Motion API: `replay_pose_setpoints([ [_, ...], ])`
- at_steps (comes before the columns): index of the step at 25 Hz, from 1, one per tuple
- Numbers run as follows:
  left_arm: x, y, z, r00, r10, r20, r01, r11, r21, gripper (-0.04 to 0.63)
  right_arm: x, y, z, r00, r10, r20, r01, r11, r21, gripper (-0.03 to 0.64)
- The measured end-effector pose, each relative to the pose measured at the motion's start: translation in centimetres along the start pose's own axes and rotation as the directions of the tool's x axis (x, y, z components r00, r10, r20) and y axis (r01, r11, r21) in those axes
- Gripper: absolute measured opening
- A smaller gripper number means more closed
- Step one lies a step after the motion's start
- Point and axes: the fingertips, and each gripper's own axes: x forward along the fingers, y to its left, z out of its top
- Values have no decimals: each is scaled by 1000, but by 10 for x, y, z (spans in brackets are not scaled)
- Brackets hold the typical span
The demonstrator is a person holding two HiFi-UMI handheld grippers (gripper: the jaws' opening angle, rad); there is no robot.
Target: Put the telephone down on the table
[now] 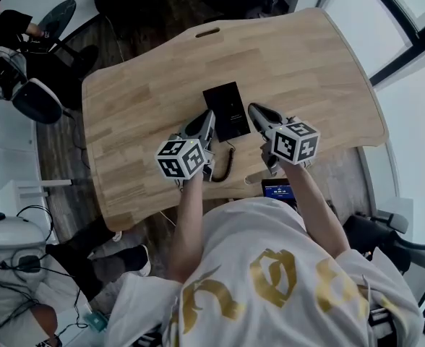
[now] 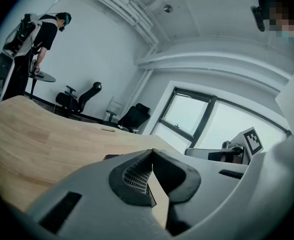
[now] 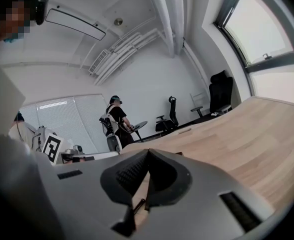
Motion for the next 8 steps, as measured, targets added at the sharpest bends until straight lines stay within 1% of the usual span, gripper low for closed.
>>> replay_pose_setpoints([
  [8, 6, 3, -4, 1000, 1, -17, -1, 1000, -13, 11, 3, -7, -8, 1000, -11, -20, 11, 1000, 3, 12],
])
